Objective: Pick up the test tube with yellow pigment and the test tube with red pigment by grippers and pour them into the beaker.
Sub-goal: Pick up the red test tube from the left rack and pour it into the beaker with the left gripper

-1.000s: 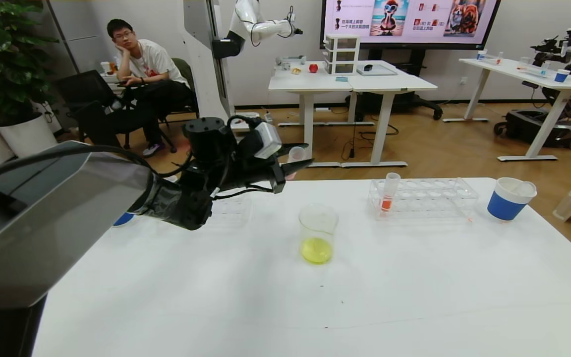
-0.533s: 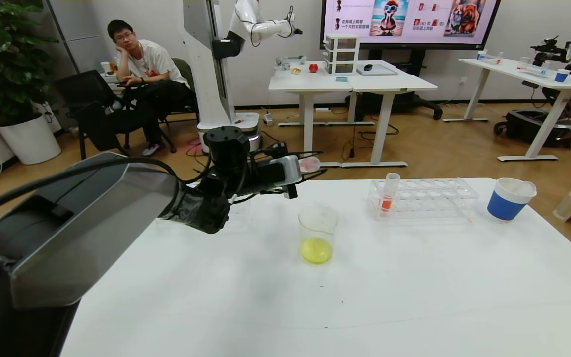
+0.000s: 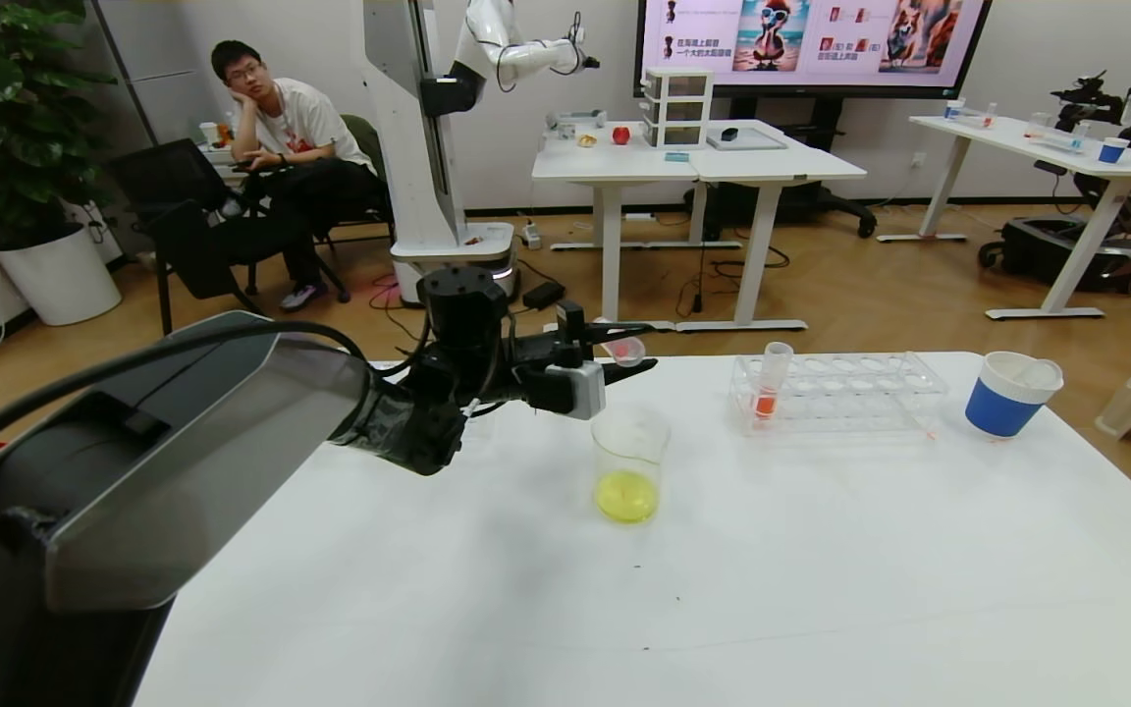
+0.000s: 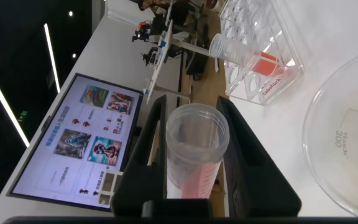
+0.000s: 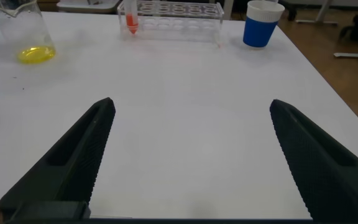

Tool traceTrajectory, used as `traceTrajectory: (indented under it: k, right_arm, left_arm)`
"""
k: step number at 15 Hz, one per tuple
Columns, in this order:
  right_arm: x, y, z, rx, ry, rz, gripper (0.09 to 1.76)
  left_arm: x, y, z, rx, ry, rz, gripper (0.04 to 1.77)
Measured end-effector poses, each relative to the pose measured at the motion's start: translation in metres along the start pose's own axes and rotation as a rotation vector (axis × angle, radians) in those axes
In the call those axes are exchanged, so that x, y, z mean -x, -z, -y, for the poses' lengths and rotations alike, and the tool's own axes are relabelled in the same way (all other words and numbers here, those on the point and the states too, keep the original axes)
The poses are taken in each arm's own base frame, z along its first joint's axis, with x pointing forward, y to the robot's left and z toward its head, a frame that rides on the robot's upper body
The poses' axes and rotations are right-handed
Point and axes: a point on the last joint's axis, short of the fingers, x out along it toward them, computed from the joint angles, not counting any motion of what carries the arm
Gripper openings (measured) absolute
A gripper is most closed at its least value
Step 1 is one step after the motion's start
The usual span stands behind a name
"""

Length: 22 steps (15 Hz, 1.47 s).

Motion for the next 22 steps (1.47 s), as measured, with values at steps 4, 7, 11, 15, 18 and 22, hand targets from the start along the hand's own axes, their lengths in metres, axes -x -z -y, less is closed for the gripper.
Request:
traceTrajectory:
  k: [4,7,11,15,18,22]
  right_arm:
    - [0.0,0.0,0.0,0.0,0.0,0.0,1.74]
    - [0.0,0.0,0.0,0.0,0.0,0.0,1.74]
    - [0.0,0.0,0.0,0.0,0.0,0.0,1.74]
    - [0.0,0.0,0.0,0.0,0.0,0.0,1.74]
    - [0.0,0.0,0.0,0.0,0.0,0.0,1.74]
    - [0.0,0.0,0.0,0.0,0.0,0.0,1.74]
  left_arm:
    - [0.002,-0.002,0.004,-0.11,0.018,0.023,0.53]
    - [0.008,0.001,0.01,-0.188,0.031,0.004,0.53]
    - [0.01,0.002,0.011,-0.289,0.032,0.0,0.53]
    - [0.009,0.002,0.008,-0.371,0.026,-0.001,0.53]
    - [0.008,0.0,0.005,-0.45,0.019,0.006,0.53]
    - [0.003,-0.005,0.002,-0.522,0.011,0.02,0.53]
